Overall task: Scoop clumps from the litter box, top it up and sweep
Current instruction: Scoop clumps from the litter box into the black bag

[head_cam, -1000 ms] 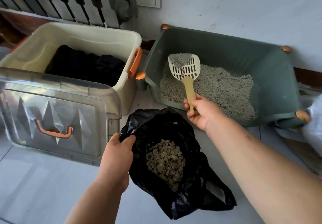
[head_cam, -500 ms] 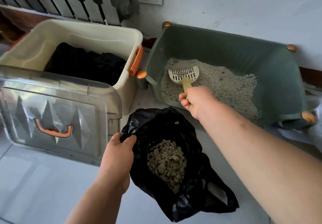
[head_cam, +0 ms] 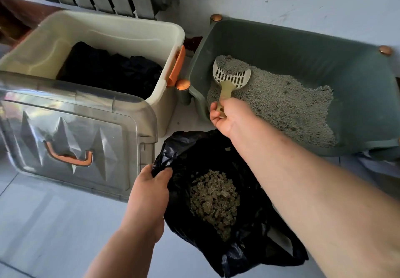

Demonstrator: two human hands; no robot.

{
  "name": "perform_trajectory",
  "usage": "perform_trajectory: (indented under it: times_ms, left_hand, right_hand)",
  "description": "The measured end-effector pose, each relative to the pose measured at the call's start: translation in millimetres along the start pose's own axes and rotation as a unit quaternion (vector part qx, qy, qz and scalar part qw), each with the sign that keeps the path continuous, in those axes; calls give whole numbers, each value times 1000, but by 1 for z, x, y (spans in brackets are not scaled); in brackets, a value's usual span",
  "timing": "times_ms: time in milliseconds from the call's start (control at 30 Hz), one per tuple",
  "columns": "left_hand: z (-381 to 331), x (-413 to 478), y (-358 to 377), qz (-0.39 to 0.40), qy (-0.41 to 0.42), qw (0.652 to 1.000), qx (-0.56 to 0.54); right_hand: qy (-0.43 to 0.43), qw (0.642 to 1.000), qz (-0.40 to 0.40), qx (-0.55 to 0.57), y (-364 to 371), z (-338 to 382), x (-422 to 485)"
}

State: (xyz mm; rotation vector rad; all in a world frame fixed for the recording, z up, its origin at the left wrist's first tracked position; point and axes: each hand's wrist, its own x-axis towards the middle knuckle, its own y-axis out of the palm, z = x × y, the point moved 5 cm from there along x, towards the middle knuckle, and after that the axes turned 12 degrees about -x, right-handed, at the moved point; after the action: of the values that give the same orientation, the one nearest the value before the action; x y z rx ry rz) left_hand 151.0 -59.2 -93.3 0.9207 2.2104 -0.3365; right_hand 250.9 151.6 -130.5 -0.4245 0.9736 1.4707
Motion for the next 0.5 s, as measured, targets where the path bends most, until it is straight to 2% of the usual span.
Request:
perform_trajectory:
  times_ms: [167,333,500]
  left_hand:
    - [-3,-3,-1,-7,1,1000,-1]
    - [-5,-9,-2,-11,8,1000,16]
    - [-8,-13,-4,-8,17,1000,10]
  right_hand:
    - [-23,1000,9,-8,-14,2,-5]
    - [-68,993,-24,-93,-30,6,-10]
    - [-71,990,-20,-118,-48,7,-21]
